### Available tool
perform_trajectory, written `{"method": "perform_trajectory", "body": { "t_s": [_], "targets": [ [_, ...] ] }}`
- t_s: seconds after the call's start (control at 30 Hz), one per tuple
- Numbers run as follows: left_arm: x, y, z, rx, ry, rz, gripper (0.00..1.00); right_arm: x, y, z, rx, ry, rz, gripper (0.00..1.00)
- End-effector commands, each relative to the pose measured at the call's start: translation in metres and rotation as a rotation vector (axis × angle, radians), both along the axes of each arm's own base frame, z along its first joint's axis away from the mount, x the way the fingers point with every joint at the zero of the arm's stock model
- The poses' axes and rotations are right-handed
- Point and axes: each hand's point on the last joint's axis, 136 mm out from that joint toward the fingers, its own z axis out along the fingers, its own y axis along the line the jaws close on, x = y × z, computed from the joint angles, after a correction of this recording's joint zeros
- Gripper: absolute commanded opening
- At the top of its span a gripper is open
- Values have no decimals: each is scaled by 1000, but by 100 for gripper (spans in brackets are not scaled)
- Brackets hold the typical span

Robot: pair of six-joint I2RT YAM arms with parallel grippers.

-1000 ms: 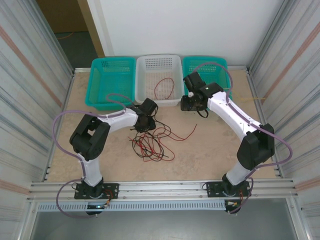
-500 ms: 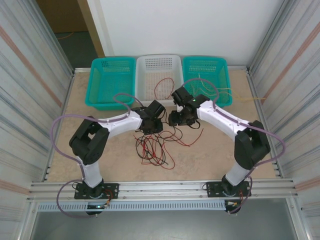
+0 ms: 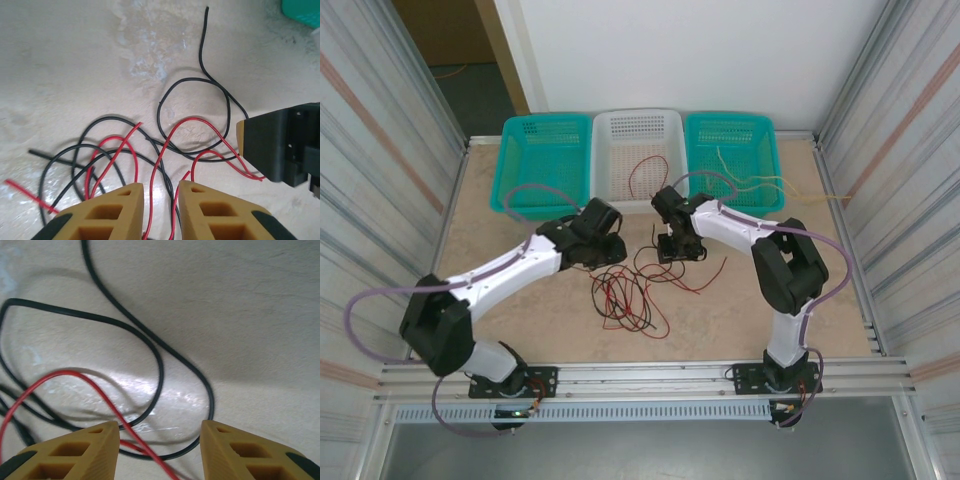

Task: Untangle the cables

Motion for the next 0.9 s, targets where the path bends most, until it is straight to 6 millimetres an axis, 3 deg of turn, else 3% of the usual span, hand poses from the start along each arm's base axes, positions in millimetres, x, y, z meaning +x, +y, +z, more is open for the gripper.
{"method": "perform_trajectory", "body": {
  "t_s": [0.0, 0.3, 0.43, 0.57, 0.7, 0.77, 0.87],
  "targets": [
    [-7, 19, 16, 18, -36, 13, 25, -13, -21, -8, -87, 18, -31, 45],
    [-8, 28, 35, 1, -80, 15, 25, -16, -17, -32, -87, 87, -45, 41],
    [-10, 33, 37, -1, -85, 23, 25, -20, -22, -37, -111, 114, -52, 34],
    [-9, 38, 42, -3, -100, 33, 26, -26, -27, -40, -131, 125, -56, 16],
    [-5, 39, 47, -14, -118, 28, 27, -20, -29, -21, -144, 41, -56, 2],
    [-3, 37, 50, -25, -123, 22, 28, -14, -26, 0, -134, -26, -52, 0],
    [0, 33, 55, -53, -138, 9, 29, -3, -16, 47, -109, -171, -15, 0]
  ]
}}
